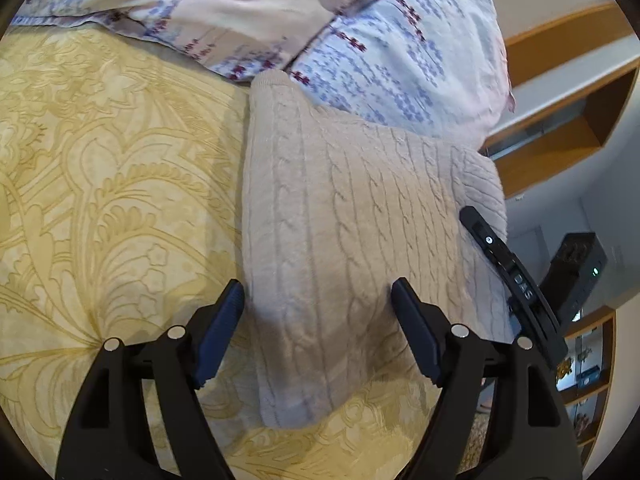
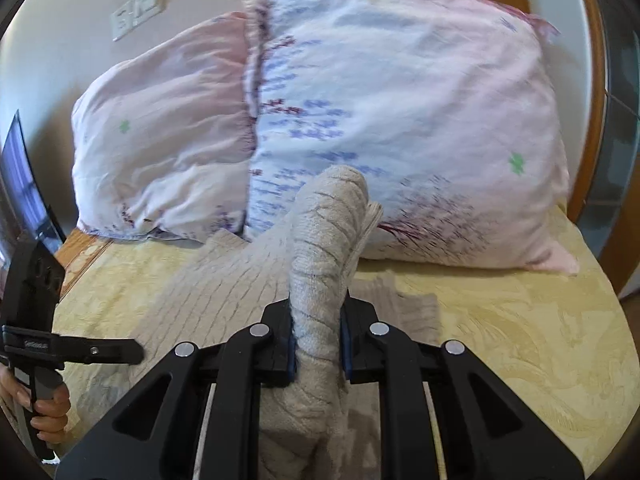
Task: Fold small clothes
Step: 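Grasp the sweater hem with the right gripper and lift it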
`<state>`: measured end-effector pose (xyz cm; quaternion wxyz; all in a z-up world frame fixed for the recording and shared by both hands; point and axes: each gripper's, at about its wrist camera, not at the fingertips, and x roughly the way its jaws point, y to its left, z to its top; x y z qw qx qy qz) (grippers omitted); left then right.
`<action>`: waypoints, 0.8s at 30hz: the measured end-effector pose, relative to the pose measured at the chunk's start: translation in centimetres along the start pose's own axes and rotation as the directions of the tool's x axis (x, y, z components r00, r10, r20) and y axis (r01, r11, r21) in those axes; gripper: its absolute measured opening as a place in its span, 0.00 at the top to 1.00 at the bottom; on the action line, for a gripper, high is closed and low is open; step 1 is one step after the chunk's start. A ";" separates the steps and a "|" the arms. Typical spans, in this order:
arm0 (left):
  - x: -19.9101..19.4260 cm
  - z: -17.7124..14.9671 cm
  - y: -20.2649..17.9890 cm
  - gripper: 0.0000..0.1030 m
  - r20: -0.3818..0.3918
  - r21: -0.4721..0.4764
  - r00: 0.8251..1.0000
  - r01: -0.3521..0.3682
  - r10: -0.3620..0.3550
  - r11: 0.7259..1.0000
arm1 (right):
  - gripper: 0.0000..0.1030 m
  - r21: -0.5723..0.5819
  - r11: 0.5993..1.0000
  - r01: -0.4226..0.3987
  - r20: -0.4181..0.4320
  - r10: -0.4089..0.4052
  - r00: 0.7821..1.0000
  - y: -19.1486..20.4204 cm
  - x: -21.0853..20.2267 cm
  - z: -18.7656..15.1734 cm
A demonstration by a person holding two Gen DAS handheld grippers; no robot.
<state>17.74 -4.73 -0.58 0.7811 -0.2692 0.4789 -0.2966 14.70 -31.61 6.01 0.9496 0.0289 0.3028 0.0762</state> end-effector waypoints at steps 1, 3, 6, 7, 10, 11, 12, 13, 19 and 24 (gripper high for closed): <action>0.2 -0.2 -0.2 0.27 -0.004 0.008 1.000 0.002 -0.002 1.000 | 0.85 0.008 1.000 0.000 0.003 0.000 1.000 -0.4 -0.1 -0.1; 0.4 -0.5 -0.5 0.27 -0.011 0.018 1.000 0.003 -0.003 1.000 | 0.85 0.017 1.000 0.000 0.012 0.000 1.000 -0.9 -0.4 -0.2; 0.9 -1.0 -1.0 0.27 -0.024 0.035 1.000 0.009 -0.008 0.999 | 0.85 0.041 0.999 0.004 0.017 -0.005 1.000 -1.9 -0.6 -0.4; 1.1 -1.2 -1.1 0.27 -0.029 0.041 1.000 0.011 -0.009 0.999 | 0.85 0.054 0.999 0.007 0.011 -0.008 1.000 -2.3 -0.4 -0.5; 1.9 -1.5 -1.3 0.27 -0.053 0.045 0.999 0.006 -0.004 0.999 | 0.84 0.111 0.993 0.037 -0.065 -0.030 0.997 -4.4 2.0 -1.5; 2.1 -1.7 -1.2 0.27 -0.061 0.046 0.998 0.001 0.002 0.999 | 0.84 0.137 0.989 0.051 -0.106 -0.036 0.994 -5.1 3.0 -2.1; 2.3 -1.8 -1.2 0.27 -0.064 0.046 0.998 0.001 0.002 0.999 | 0.82 0.172 0.984 0.055 -0.152 -0.029 0.988 -6.0 4.0 -2.7; 2.2 -2.0 -1.3 0.27 -0.057 0.055 0.998 -0.002 0.005 0.999 | 0.76 0.201 0.978 0.055 -0.162 -0.022 0.987 -6.6 4.3 -3.1; 1.5 -2.2 -1.4 0.27 -0.049 0.045 0.999 0.012 -0.010 0.999 | 0.51 0.342 0.936 0.086 -0.081 -0.062 0.995 -9.7 -0.8 -3.3; 0.4 -2.7 -1.2 0.27 -0.031 0.034 0.999 0.022 -0.021 0.999 | 0.51 0.401 0.915 -0.056 -0.018 0.069 0.997 -9.9 -5.6 -6.2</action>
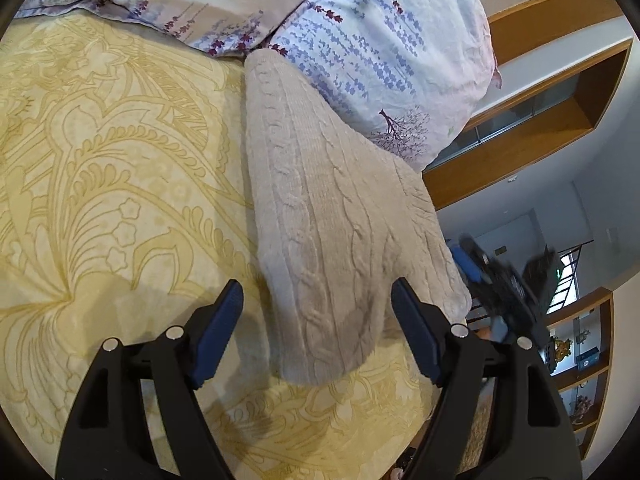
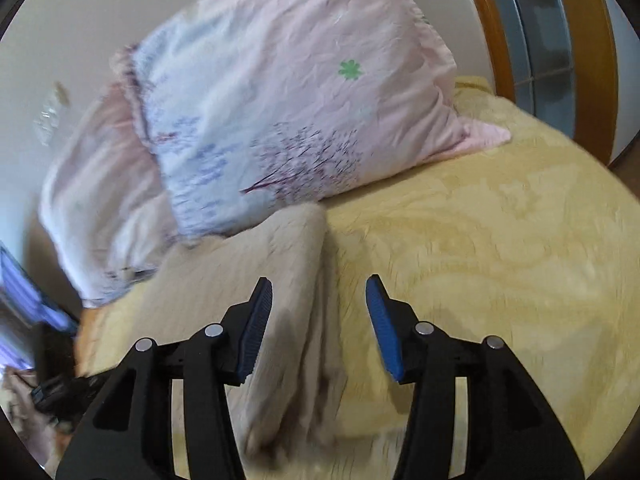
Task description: Fold small clothes
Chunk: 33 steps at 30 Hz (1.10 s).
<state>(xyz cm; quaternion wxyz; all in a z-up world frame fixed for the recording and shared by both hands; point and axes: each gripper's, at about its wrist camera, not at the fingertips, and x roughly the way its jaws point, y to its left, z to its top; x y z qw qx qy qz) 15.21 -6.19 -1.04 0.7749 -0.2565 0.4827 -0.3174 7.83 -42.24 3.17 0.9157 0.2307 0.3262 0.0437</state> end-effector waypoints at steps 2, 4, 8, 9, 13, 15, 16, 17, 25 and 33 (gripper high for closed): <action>-0.3 -0.3 -0.2 0.28 0.004 0.015 1.000 -0.012 0.012 1.000 | 0.51 -0.010 1.000 -0.026 -0.005 0.026 1.000 0.3 -1.0 -1.3; -0.4 -0.6 -0.4 0.29 0.001 0.022 1.000 -0.014 0.014 1.000 | 0.51 -0.014 0.998 -0.060 -0.016 0.060 0.998 0.6 -1.6 -2.3; -0.2 -1.2 -0.7 0.35 -0.017 0.016 1.000 -0.008 0.008 1.000 | 0.51 -0.027 0.994 -0.102 -0.040 0.101 0.994 1.6 -1.8 -3.7; -0.1 -1.3 -0.7 0.36 -0.022 0.015 1.000 -0.011 0.011 1.000 | 0.51 -0.030 0.994 -0.106 -0.047 0.105 0.993 1.7 -1.7 -3.9; 0.1 -1.7 -0.4 0.53 -0.037 0.002 0.999 -0.008 0.008 1.000 | 0.63 -0.019 0.995 -0.101 -0.069 0.100 0.993 1.7 -0.6 -4.6; 0.2 -1.8 -0.3 0.65 -0.046 -0.004 0.999 0.006 -0.006 1.000 | 0.82 -0.031 0.996 -0.085 -0.064 0.083 0.994 1.8 -0.6 -4.8; 0.1 -1.8 -0.3 0.74 -0.043 0.003 0.999 0.006 -0.006 1.000 | 0.85 -0.039 0.996 -0.080 -0.050 0.078 0.996 1.9 -0.8 -4.8; -0.1 -1.8 -0.3 0.81 -0.042 0.012 0.999 0.008 -0.007 1.000 | 0.87 -0.047 0.995 -0.088 -0.028 0.087 0.996 2.1 -1.4 -4.6; -1.8 -2.7 0.3 0.87 -0.035 0.040 0.998 0.050 -0.048 0.998 | 0.90 -0.103 0.994 -0.039 0.040 0.044 0.998 2.5 -3.6 -4.5; -1.4 -3.5 1.1 0.88 -0.049 0.030 0.998 0.038 -0.036 0.999 | 0.90 -0.064 0.997 0.053 -0.078 -0.058 0.995 0.4 -0.5 -6.7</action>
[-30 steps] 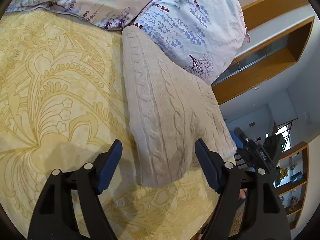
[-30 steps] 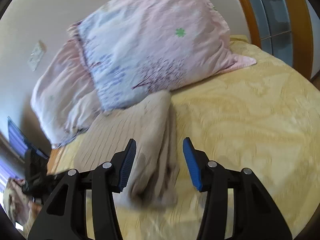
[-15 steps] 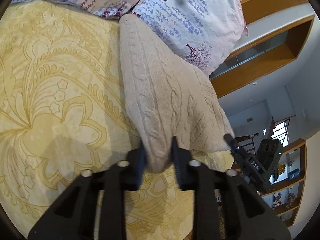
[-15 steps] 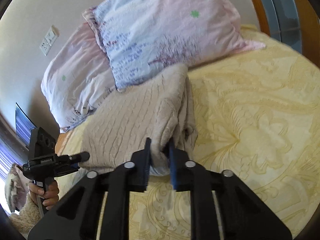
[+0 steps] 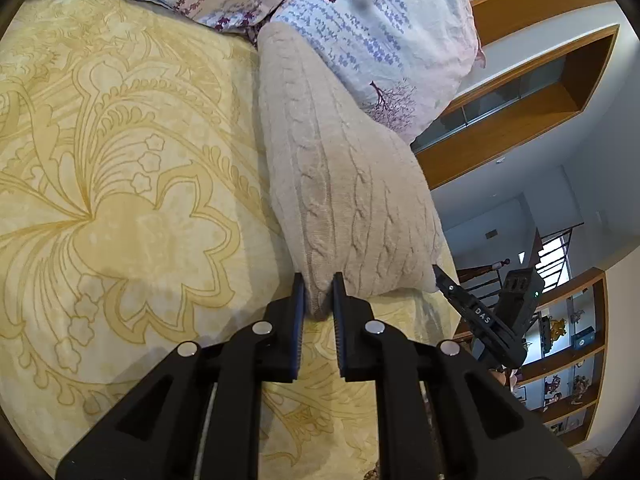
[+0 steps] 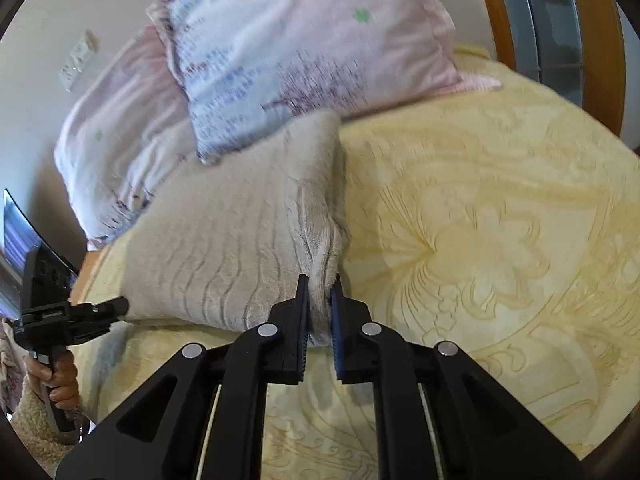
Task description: Fold small clothes
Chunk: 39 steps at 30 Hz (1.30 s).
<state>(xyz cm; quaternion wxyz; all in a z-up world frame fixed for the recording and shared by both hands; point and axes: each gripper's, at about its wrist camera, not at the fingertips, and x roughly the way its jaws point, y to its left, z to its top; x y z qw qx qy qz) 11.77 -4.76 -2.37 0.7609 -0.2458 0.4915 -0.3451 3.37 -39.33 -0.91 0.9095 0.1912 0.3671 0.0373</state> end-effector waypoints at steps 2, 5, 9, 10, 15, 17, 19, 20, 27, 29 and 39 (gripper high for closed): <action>0.1 0.0 0.0 0.87 -0.002 0.005 1.000 -0.006 0.006 1.000 | 0.90 0.004 1.000 -0.005 -0.009 0.005 1.000 0.0 0.0 0.1; -0.3 0.1 -0.5 0.81 -0.002 0.032 1.000 -0.016 0.016 0.999 | 0.84 0.037 0.998 -0.057 -0.022 0.058 0.998 -0.4 -0.8 0.6; -1.9 1.1 -1.8 0.47 0.052 0.074 0.998 -0.045 0.041 0.996 | 0.51 0.094 0.988 -0.119 0.027 0.117 0.993 -0.9 -1.9 2.7; -2.3 1.6 -2.2 0.41 0.074 0.085 0.996 -0.066 0.059 0.994 | 0.50 0.110 0.985 -0.133 0.039 0.130 0.991 -1.0 -1.8 3.6; -1.1 4.0 -3.2 0.26 0.101 0.103 0.984 -0.159 0.149 0.982 | 0.50 0.206 0.965 -0.159 0.007 0.161 0.987 -1.7 1.9 7.9; 0.0 4.8 -3.0 0.24 0.088 0.093 0.980 -0.189 0.181 0.978 | 0.50 0.249 0.957 -0.146 -0.031 0.159 0.987 -2.0 3.7 8.7; 0.9 5.5 -2.6 0.24 0.069 0.065 0.979 -0.198 0.194 0.978 | 0.55 0.264 0.953 -0.151 -0.064 0.173 0.983 -1.9 5.1 9.0; 1.3 5.7 -2.4 0.24 0.059 0.051 0.981 -0.189 0.186 0.981 | 0.63 0.249 0.957 -0.150 -0.077 0.174 0.982 -1.6 5.6 9.0; 2.5 6.9 -2.3 0.22 0.067 0.042 0.980 -0.191 0.188 0.981 | 0.91 0.042 0.996 -0.083 0.070 0.080 0.994 1.6 3.5 10.5; 2.6 7.0 -2.7 0.22 0.074 0.057 0.978 -0.199 0.195 0.978 | 0.91 0.044 0.998 -0.046 0.081 0.042 0.996 0.9 3.7 10.7; 3.9 7.1 -3.9 0.19 0.084 0.119 0.963 -0.265 0.256 0.957 | 0.91 0.109 0.994 0.022 -0.041 -0.018 0.999 -1.8 7.7 9.0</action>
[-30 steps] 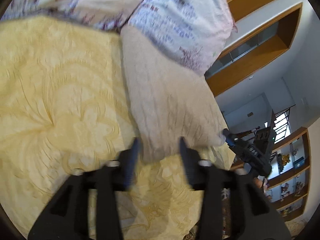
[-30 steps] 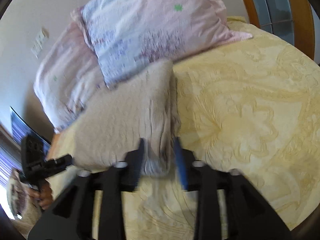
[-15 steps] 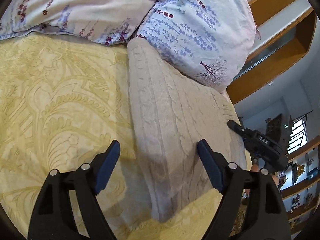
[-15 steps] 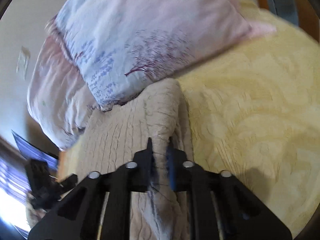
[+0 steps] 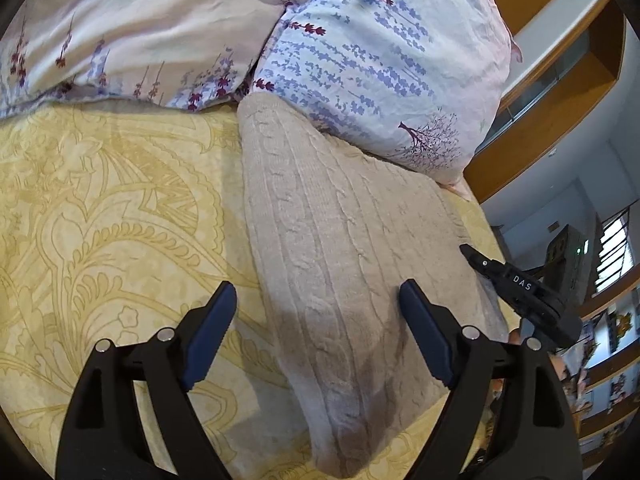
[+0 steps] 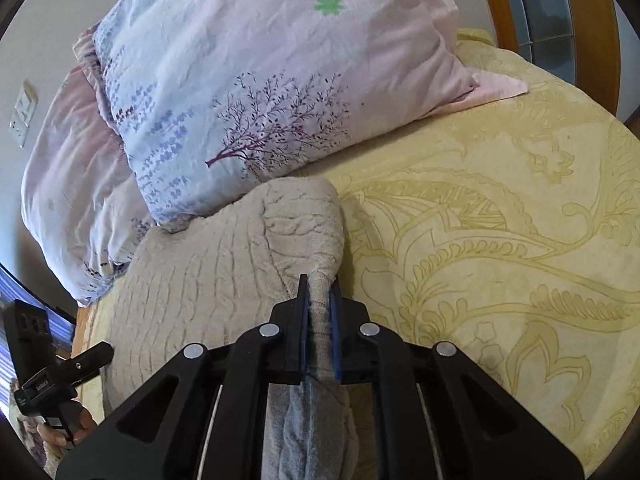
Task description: Fold small clothes
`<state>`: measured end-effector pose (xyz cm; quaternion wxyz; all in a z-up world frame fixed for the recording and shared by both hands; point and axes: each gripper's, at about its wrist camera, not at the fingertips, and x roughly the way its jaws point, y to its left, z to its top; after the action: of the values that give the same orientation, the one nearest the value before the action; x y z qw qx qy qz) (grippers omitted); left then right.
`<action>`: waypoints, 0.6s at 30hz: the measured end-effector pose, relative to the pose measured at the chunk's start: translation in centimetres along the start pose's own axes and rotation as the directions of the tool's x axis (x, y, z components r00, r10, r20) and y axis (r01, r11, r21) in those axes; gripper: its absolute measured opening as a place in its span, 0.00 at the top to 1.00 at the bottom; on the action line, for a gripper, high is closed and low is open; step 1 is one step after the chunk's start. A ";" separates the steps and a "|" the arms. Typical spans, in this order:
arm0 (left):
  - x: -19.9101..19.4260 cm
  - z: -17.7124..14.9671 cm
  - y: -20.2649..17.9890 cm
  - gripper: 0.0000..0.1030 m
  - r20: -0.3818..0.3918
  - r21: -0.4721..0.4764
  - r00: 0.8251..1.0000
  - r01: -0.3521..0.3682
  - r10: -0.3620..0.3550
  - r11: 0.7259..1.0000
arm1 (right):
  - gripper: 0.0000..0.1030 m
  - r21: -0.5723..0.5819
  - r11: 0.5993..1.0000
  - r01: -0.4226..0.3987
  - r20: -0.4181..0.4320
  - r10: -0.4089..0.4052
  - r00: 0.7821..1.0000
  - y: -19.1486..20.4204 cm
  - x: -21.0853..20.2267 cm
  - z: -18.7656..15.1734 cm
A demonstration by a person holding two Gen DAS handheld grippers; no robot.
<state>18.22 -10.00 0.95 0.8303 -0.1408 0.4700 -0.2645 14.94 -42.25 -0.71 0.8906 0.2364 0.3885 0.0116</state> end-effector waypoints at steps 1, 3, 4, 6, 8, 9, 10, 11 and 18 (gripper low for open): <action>0.0 0.0 -0.1 0.19 0.004 0.012 1.000 -0.009 0.009 1.000 | 0.91 -0.003 1.000 0.004 -0.002 -0.004 1.000 -0.1 0.3 -0.1; 0.0 0.0 -0.5 0.18 0.012 0.037 0.999 -0.030 0.030 0.999 | 0.91 0.001 1.000 0.000 -0.002 0.000 1.000 -0.2 0.5 -0.3; 0.0 0.0 -0.7 0.18 0.014 0.047 0.999 -0.039 0.039 0.998 | 0.91 0.006 1.000 -0.005 -0.001 0.005 1.000 -0.3 0.3 -0.3; 0.2 0.0 -0.9 0.18 0.017 0.060 0.998 -0.054 0.053 0.997 | 0.91 0.016 1.000 -0.012 -0.001 0.012 1.000 -0.5 0.5 -0.4; 0.2 0.0 -1.0 0.17 0.019 0.070 0.998 -0.063 0.062 0.996 | 0.91 0.027 0.999 -0.020 -0.002 0.020 1.000 -0.6 0.6 -0.4; 0.2 -0.1 -1.1 0.17 0.021 0.072 0.998 -0.067 0.065 0.995 | 0.91 0.043 0.999 -0.030 -0.004 0.031 1.000 -0.8 0.7 -0.4; 0.2 -0.1 -1.1 0.17 0.023 0.074 0.997 -0.070 0.069 0.995 | 0.91 0.055 0.998 -0.037 -0.005 0.037 0.999 -0.9 0.6 -0.4; 0.3 -0.1 -1.1 0.16 0.024 0.075 0.997 -0.073 0.072 0.994 | 0.91 0.075 0.996 -0.051 -0.007 0.052 0.999 -1.2 0.7 -0.4; 0.3 0.0 -1.1 0.16 0.020 0.076 0.997 -0.078 0.077 0.994 | 0.89 0.122 0.990 -0.075 -0.018 0.077 0.997 -1.8 0.3 -0.2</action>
<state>17.99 -11.10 1.22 0.8487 -0.0926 0.4576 -0.2485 14.73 -43.69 -1.85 0.8692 0.3043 0.3890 0.0245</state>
